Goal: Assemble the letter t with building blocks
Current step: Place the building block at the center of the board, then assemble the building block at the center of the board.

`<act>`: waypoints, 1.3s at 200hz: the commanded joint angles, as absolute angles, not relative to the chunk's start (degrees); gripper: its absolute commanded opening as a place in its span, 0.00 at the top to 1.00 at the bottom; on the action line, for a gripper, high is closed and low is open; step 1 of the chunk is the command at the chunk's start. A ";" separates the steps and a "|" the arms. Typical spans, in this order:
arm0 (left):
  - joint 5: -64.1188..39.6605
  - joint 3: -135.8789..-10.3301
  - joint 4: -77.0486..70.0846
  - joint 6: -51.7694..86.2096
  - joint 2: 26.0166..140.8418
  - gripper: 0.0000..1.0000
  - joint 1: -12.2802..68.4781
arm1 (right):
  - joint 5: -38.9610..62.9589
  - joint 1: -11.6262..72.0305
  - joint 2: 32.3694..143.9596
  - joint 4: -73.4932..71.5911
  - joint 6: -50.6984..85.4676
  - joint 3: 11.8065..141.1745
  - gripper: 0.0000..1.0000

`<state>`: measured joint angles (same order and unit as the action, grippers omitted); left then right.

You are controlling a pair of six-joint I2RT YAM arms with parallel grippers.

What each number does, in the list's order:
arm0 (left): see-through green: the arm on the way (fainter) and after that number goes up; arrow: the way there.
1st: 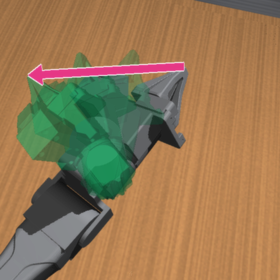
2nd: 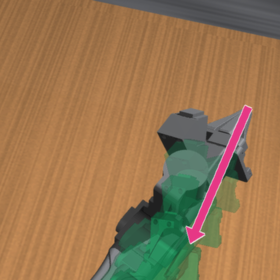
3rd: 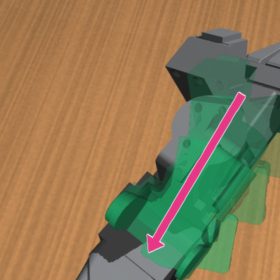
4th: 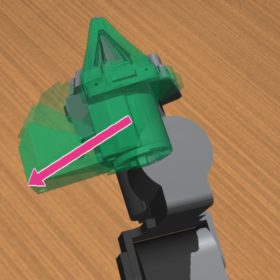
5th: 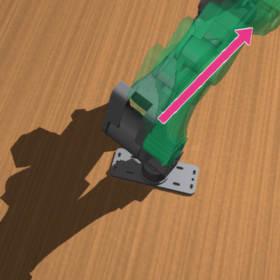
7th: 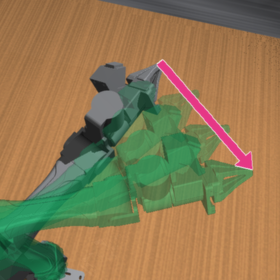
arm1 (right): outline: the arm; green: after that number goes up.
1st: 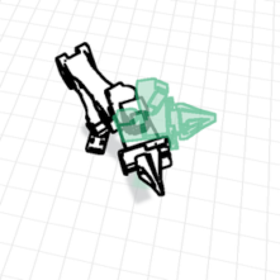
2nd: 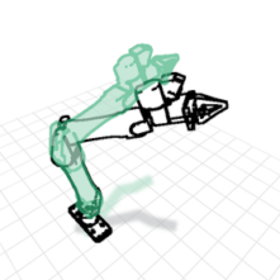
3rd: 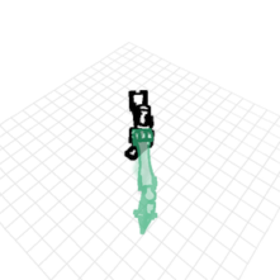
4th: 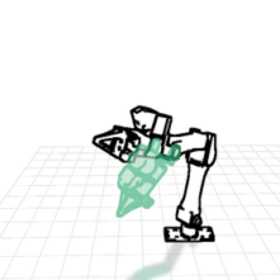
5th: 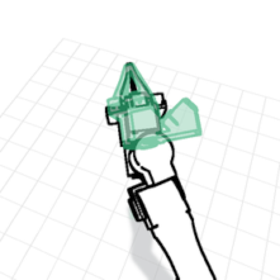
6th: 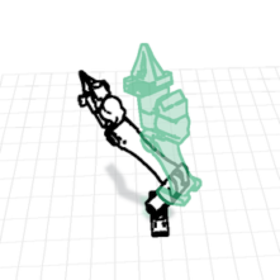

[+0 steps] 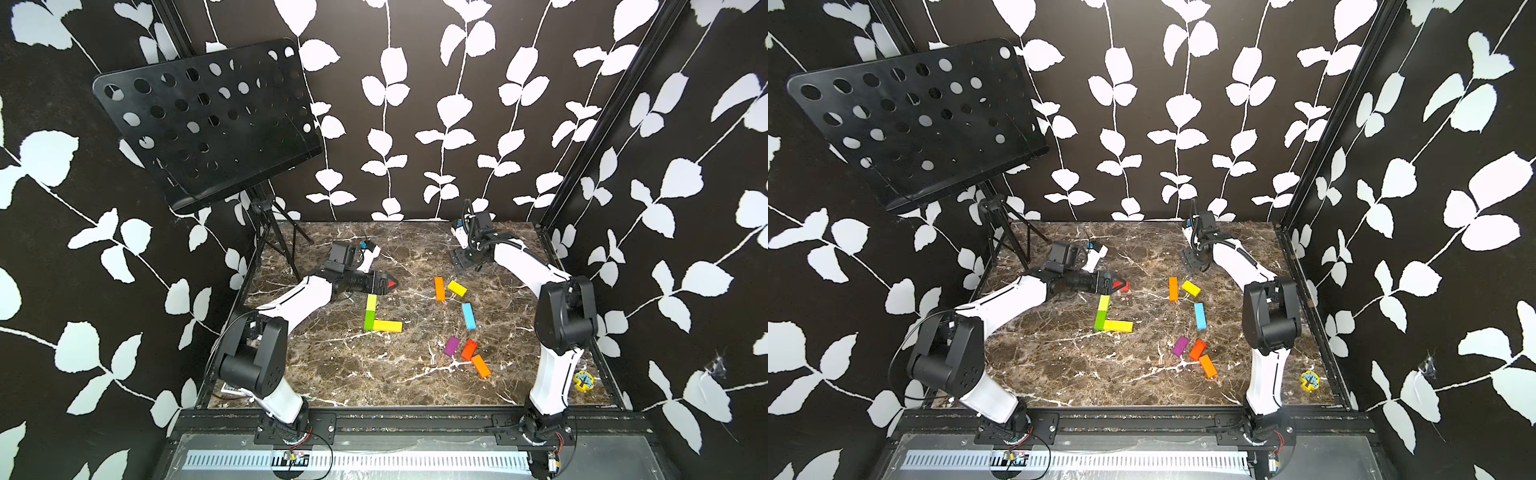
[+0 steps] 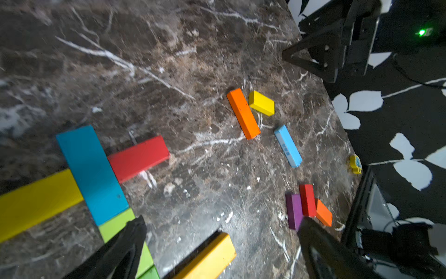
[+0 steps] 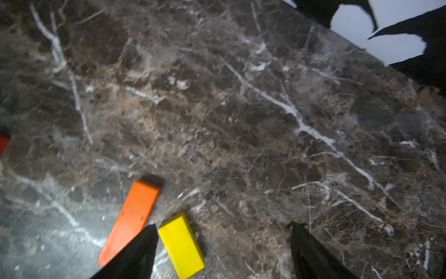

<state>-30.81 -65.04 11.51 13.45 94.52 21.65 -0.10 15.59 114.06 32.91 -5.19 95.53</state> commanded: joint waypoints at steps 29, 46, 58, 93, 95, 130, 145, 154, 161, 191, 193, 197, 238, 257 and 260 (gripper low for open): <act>-17.91 -72.36 18.10 16.62 93.96 0.01 22.65 | -8.56 14.98 109.70 49.93 25.03 93.53 0.16; -11.62 -68.66 13.30 15.35 90.40 0.01 23.42 | -7.93 16.43 105.43 48.55 34.00 88.64 0.16; -9.04 -67.18 11.62 13.82 89.10 0.01 23.33 | -6.72 17.76 103.67 46.60 37.67 86.86 0.16; -6.72 -68.97 14.91 8.55 90.21 0.01 23.29 | -2.91 20.42 105.91 43.77 45.83 85.89 0.14; -6.69 -69.03 15.11 8.42 90.32 0.01 23.25 | -2.84 20.60 105.97 43.51 46.22 85.72 0.14; -7.83 -69.54 15.27 7.45 90.85 0.01 23.29 | -2.47 21.31 108.21 41.17 51.19 84.62 0.13; -7.57 -70.03 15.66 7.08 91.52 0.01 23.28 | -3.26 21.36 109.45 41.40 52.40 83.92 0.13; -7.89 -70.31 15.93 6.69 91.95 0.01 23.18 | -3.09 21.36 109.85 39.95 52.89 82.97 0.13; -8.21 -70.40 16.03 6.55 92.27 0.01 23.20 | -2.71 21.35 110.10 38.72 53.61 82.25 0.14; -8.32 -70.75 16.26 6.55 93.07 0.01 23.20 | -1.85 21.24 111.80 36.57 54.69 81.72 0.15; -8.21 -70.77 16.26 6.58 93.07 0.01 23.20 | -1.87 21.22 111.93 36.67 54.67 81.86 0.16; -8.09 -70.81 16.23 6.66 93.16 0.01 23.20 | -1.98 21.24 112.17 36.82 54.67 82.19 0.16; -7.91 -71.82 16.88 7.02 94.04 0.01 23.11 | -0.76 20.33 113.99 34.89 55.28 82.37 0.17; -7.83 -71.73 16.94 7.36 94.12 0.01 23.11 | -0.83 19.82 114.89 35.15 55.52 82.52 0.18; -7.87 -71.72 16.92 7.38 94.13 0.01 23.12 | -0.81 19.78 115.06 35.19 55.61 82.53 0.18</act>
<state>-8.05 -70.28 15.75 7.49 94.41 23.20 -0.64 20.62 113.97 35.62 53.84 81.69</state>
